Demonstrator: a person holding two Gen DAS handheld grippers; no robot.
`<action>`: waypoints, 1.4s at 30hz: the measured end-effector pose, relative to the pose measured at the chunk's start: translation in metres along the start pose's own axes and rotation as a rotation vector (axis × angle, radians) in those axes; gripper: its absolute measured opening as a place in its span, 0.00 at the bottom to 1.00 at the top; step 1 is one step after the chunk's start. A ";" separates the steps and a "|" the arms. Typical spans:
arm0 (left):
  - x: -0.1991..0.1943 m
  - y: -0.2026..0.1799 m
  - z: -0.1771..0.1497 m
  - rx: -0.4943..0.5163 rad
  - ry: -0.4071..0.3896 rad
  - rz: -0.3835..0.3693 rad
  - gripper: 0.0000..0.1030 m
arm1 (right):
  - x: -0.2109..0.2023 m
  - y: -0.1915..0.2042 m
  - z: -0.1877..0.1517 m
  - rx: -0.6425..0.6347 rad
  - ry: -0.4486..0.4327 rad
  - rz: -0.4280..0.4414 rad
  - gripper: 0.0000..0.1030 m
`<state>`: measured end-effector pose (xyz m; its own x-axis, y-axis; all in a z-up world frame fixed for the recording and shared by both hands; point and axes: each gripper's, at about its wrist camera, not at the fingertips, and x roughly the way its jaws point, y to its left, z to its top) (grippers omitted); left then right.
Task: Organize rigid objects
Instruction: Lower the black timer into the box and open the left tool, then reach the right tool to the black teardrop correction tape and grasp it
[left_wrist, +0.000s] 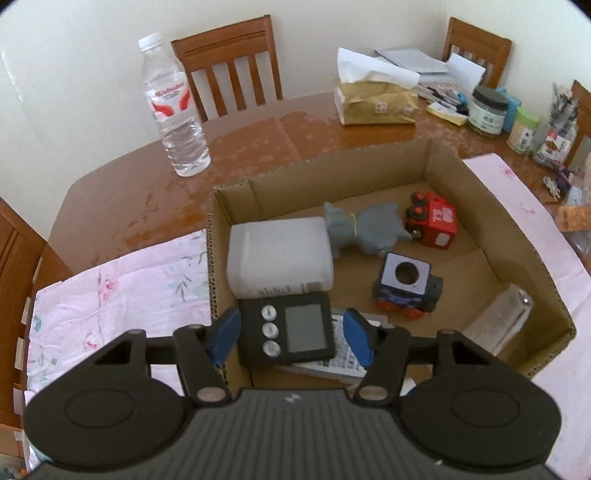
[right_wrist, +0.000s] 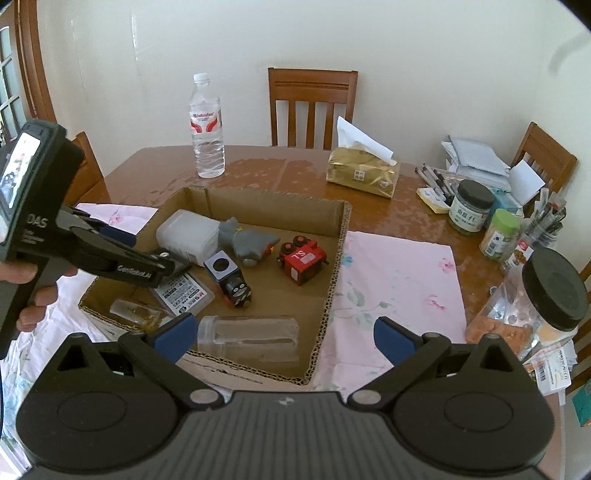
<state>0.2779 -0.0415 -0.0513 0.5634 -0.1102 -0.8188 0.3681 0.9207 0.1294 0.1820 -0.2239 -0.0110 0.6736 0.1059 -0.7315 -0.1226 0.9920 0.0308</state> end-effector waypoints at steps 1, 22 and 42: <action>-0.002 0.002 0.001 -0.007 -0.002 -0.003 0.75 | 0.000 0.002 0.000 -0.005 0.001 0.003 1.00; -0.066 0.054 -0.086 -0.181 -0.055 0.134 0.97 | 0.015 0.048 -0.032 -0.039 0.099 0.044 1.00; -0.060 0.108 -0.168 -0.228 0.015 0.087 0.97 | 0.070 0.122 -0.057 0.126 0.153 -0.058 1.00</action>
<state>0.1601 0.1277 -0.0823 0.5741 -0.0223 -0.8185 0.1413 0.9873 0.0723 0.1731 -0.0997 -0.0970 0.5575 0.0458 -0.8289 0.0120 0.9979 0.0631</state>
